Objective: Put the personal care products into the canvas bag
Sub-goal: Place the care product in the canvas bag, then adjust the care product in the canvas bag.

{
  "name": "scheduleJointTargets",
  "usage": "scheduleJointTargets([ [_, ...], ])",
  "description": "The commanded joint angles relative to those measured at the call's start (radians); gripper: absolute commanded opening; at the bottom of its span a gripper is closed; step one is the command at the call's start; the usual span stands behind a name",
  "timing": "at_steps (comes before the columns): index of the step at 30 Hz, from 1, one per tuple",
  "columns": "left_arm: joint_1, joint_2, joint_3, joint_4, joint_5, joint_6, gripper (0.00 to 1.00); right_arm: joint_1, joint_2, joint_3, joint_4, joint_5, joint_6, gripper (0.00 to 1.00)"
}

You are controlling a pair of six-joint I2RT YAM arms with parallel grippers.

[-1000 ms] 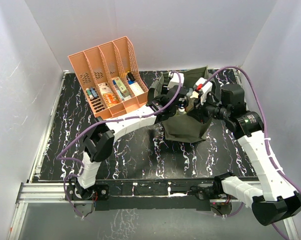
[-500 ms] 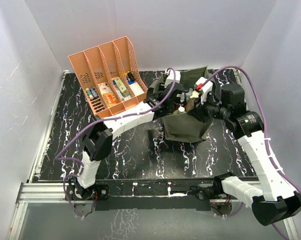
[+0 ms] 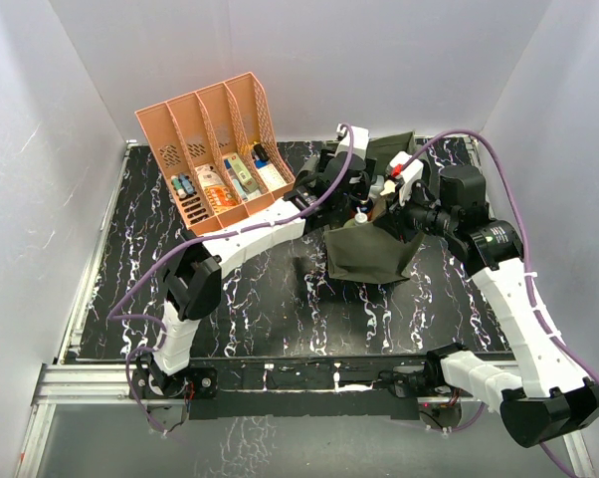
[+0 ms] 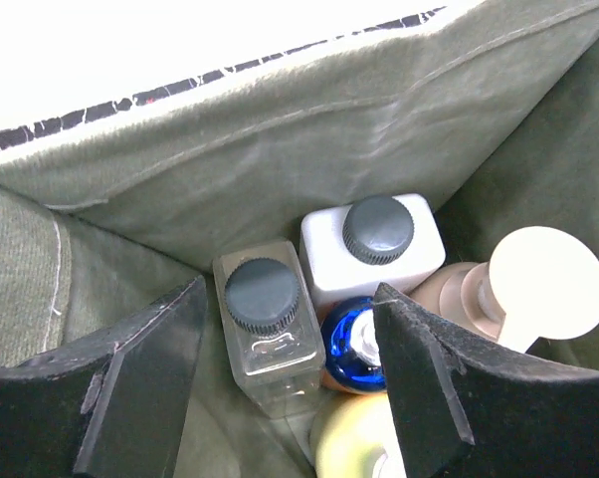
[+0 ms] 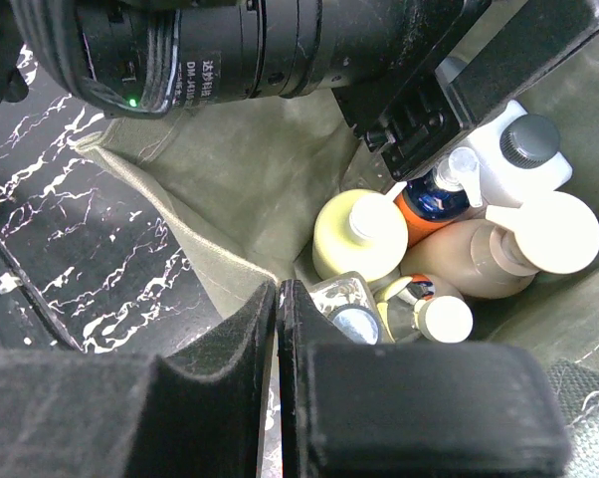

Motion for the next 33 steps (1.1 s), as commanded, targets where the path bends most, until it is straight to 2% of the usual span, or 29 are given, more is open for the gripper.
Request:
scheduleJointTargets([
  [1,0.015,-0.057,0.041,0.067,0.021,0.095,0.66,0.000,-0.002,-0.002,0.054,0.007,0.007,0.08],
  [8,0.017,-0.082,0.057,0.095,0.052,0.165,0.72,-0.001,0.002,0.001,0.066,0.006,0.002,0.08],
  [11,0.021,-0.117,0.059,0.120,0.122,0.202,0.75,0.000,-0.002,0.005,0.091,0.005,0.019,0.08],
  [17,0.028,-0.214,0.029,0.154,0.245,0.258,0.76,-0.001,-0.002,0.023,0.135,0.019,0.049,0.08],
  [22,0.029,-0.298,-0.008,0.128,0.204,0.312,0.76,0.000,-0.002,0.041,0.145,0.022,0.054,0.10],
  [26,0.041,-0.376,-0.097,0.092,0.160,0.335,0.78,0.001,-0.008,0.040,0.145,0.006,0.050,0.16],
  [29,0.065,-0.410,-0.143,0.015,0.155,0.255,0.78,0.001,-0.007,0.043,0.139,-0.029,0.040,0.28],
  [33,0.096,-0.411,-0.135,-0.082,0.219,0.156,0.78,0.001,0.004,0.078,0.131,-0.052,0.039,0.37],
])
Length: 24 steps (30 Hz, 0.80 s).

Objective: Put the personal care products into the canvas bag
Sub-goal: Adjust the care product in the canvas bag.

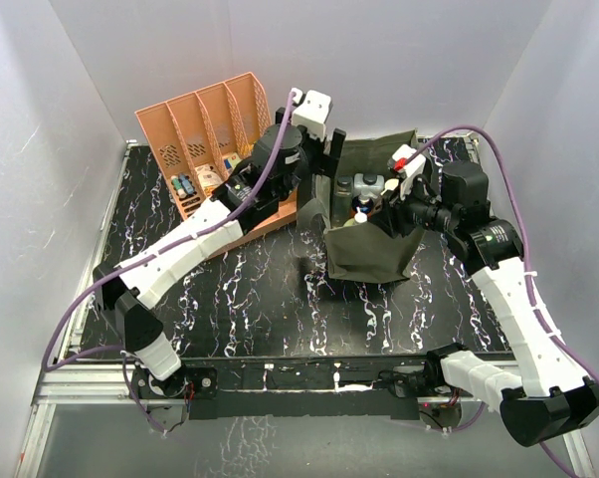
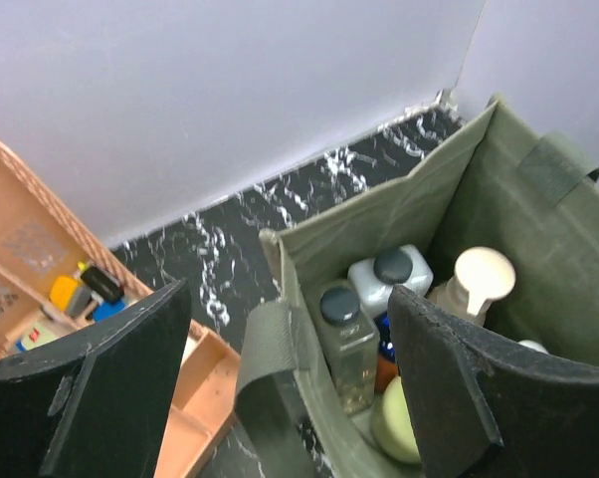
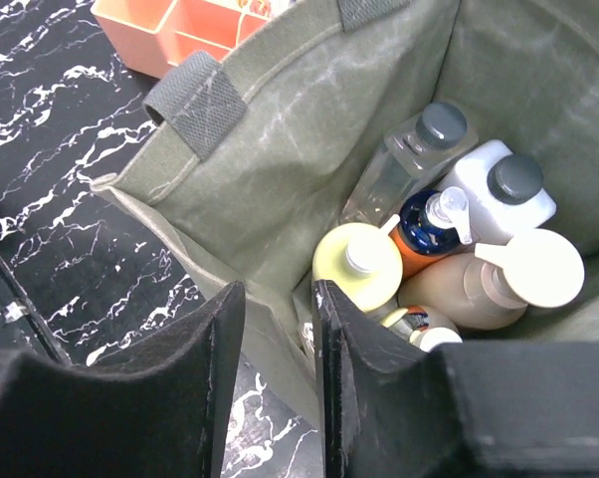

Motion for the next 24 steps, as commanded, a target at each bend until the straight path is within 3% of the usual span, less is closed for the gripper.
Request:
scheduleJointTargets([
  [1,0.047,-0.004,0.005,-0.156,0.051,-0.128,0.78,0.000,0.006,0.094,0.051,-0.037,0.001,0.38],
  [6,0.096,0.024,0.040,-0.280,0.150,-0.240,0.74,0.001,0.035,0.187,0.056,0.080,0.076,0.47],
  [13,0.104,0.023,0.008,-0.312,0.194,-0.314,0.67,-0.043,0.096,0.269,0.067,0.356,0.142,0.49],
  [19,0.107,0.070,0.020,-0.299,0.267,-0.360,0.60,-0.055,0.114,0.242,0.051,0.544,0.148,0.49],
  [24,0.112,0.108,0.047,-0.291,0.313,-0.378,0.51,-0.065,0.132,0.210,0.035,0.572,0.148,0.49],
])
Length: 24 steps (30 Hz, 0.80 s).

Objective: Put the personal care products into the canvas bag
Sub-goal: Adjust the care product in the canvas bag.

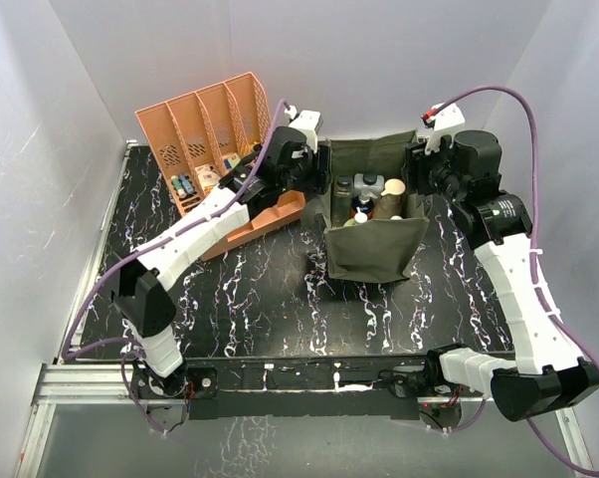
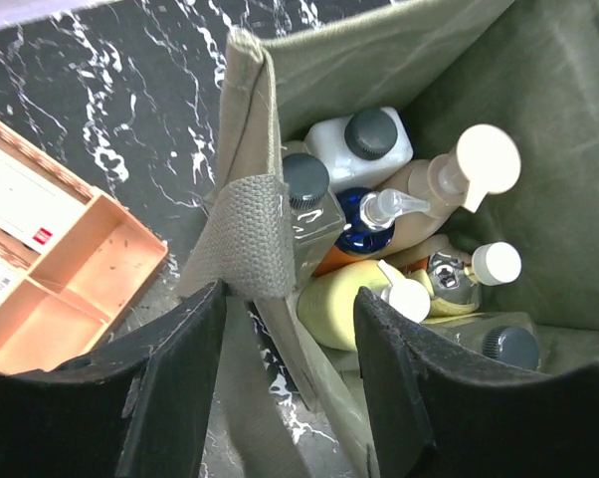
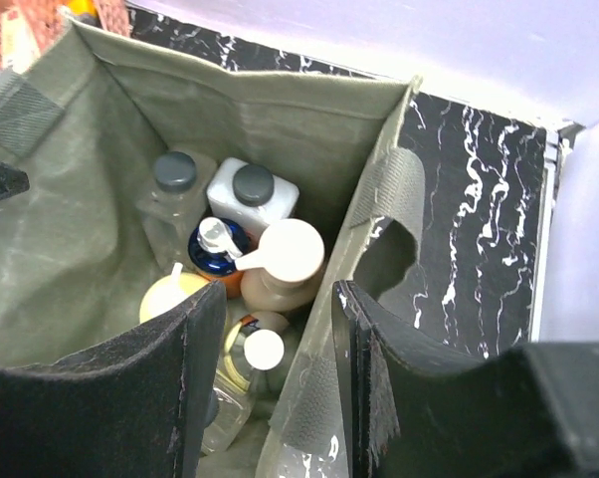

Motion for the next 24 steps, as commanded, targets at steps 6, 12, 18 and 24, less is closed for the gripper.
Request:
scheduleJointTargets([
  [6,0.016,0.049,0.082,0.002,0.091,-0.046,0.27,-0.012,0.023,-0.057,0.012,0.032,0.001,0.45],
  [12,0.016,0.051,0.124,0.024,0.134,-0.036,0.00,-0.012,0.000,-0.120,0.020,-0.001,-0.014,0.39],
  [18,0.016,0.056,0.175,0.018,0.148,-0.023,0.00,-0.012,-0.002,-0.142,0.020,-0.044,-0.016,0.28],
  [24,0.016,0.072,0.238,0.002,0.150,-0.019,0.00,-0.012,0.003,-0.132,0.020,-0.063,-0.020,0.23],
])
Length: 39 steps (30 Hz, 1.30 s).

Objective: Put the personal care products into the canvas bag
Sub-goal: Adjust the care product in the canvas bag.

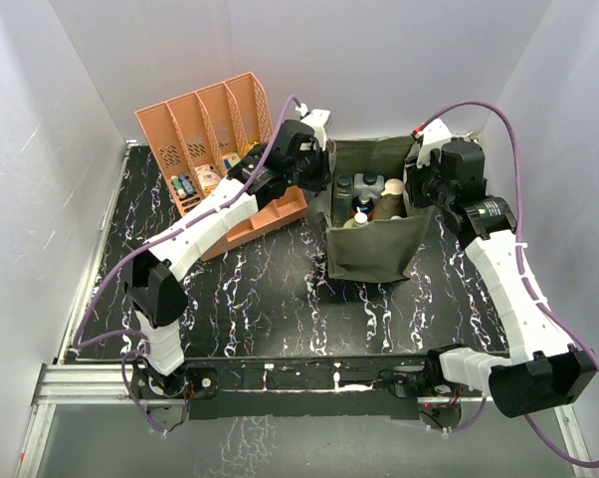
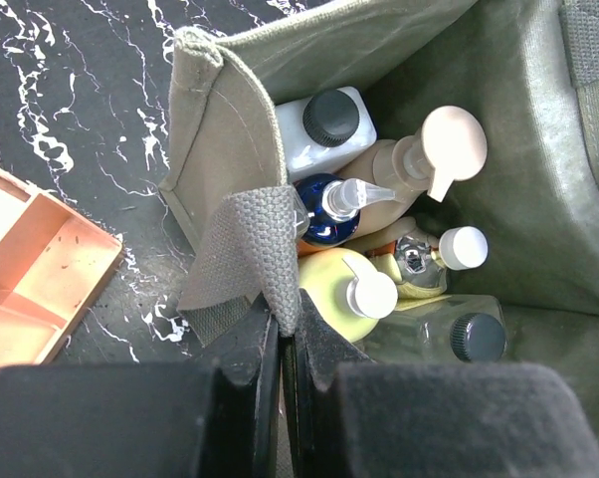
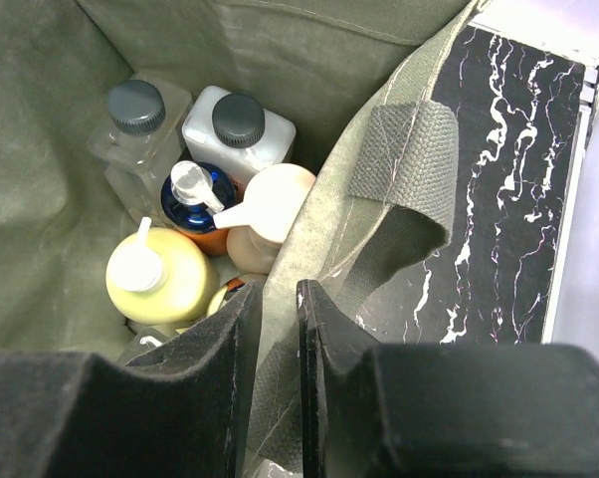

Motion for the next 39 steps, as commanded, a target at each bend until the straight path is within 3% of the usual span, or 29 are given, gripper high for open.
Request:
scheduleJointTargets([
  [1,0.006,-0.028,0.125,0.079,0.026,0.011,0.00,0.007,-0.013,0.006,0.006,-0.066,0.002,0.22],
  [16,0.006,0.002,0.251,0.060,0.001,0.032,0.00,0.007,-0.007,0.017,0.006,-0.065,-0.003,0.14],
  [21,0.006,-0.006,0.251,0.065,-0.003,0.044,0.00,0.007,-0.001,0.047,0.004,-0.130,-0.032,0.14],
  [32,0.006,-0.057,0.102,0.121,0.026,0.047,0.00,0.079,0.104,0.196,0.064,-0.217,-0.105,0.30],
  [39,0.006,-0.072,0.075,0.121,0.021,0.044,0.00,0.106,0.199,0.145,0.162,-0.265,-0.124,0.28],
])
